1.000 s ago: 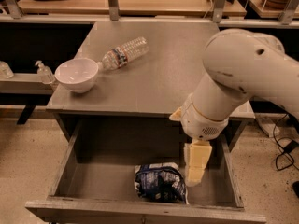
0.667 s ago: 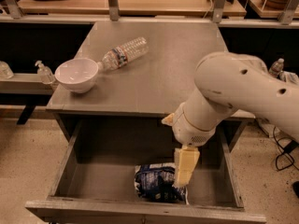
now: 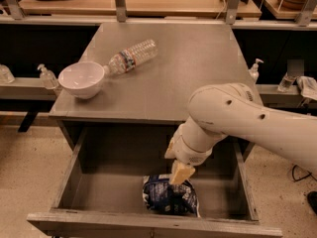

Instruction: Pick blue chip bag from top drawer and place on counter

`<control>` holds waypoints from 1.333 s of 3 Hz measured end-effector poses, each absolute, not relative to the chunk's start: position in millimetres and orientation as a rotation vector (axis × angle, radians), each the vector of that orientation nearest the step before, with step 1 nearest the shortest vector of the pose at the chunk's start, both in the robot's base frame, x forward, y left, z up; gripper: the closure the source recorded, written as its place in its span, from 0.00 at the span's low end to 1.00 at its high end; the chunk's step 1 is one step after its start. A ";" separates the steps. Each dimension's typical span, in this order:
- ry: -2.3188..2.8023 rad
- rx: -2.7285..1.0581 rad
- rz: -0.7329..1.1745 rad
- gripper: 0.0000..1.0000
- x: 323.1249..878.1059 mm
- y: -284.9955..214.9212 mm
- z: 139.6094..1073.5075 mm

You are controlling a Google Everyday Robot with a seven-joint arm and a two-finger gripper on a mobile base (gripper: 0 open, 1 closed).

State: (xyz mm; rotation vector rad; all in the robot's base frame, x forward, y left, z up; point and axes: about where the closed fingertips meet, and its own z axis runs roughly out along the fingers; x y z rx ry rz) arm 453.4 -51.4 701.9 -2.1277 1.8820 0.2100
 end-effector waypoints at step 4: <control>1.790 -2.199 0.161 0.34 450.8 -55.4 693.9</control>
Offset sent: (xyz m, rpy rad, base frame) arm -0.0005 -0.0067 -0.0270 -0.0336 -0.0369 0.0593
